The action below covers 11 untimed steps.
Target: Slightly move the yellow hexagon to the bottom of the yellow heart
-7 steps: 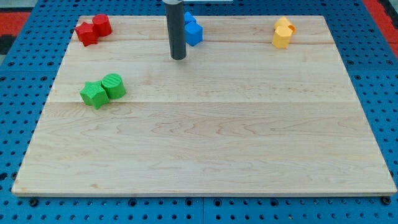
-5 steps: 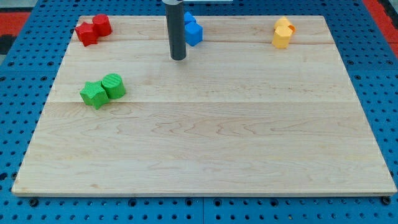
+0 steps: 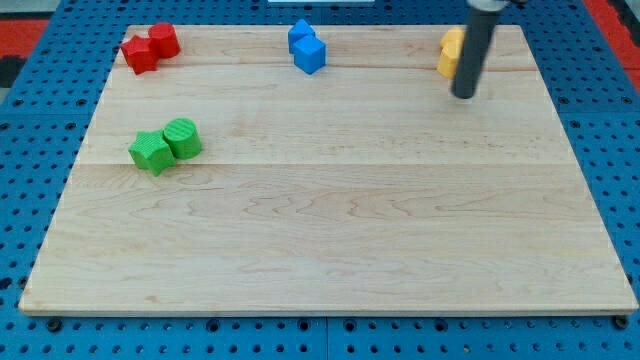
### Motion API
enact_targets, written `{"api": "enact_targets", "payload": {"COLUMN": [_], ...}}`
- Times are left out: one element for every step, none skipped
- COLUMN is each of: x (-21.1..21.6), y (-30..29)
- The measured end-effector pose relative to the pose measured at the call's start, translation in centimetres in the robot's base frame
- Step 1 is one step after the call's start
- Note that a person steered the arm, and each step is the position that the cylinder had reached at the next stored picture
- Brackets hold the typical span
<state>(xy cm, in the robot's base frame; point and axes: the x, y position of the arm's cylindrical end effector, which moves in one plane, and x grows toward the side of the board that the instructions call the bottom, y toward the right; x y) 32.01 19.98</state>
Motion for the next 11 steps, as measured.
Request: {"api": "enact_targets", "payload": {"x": [-4.3,-6.0,-6.7,-7.3,-7.3,-7.3,-7.3,-6.9,-5.5,0.1,-0.6], "y": [1.8,2.4,2.3,1.7,0.9,-0.5,-2.1,-0.1,3.0,-1.5,-11.2]}}
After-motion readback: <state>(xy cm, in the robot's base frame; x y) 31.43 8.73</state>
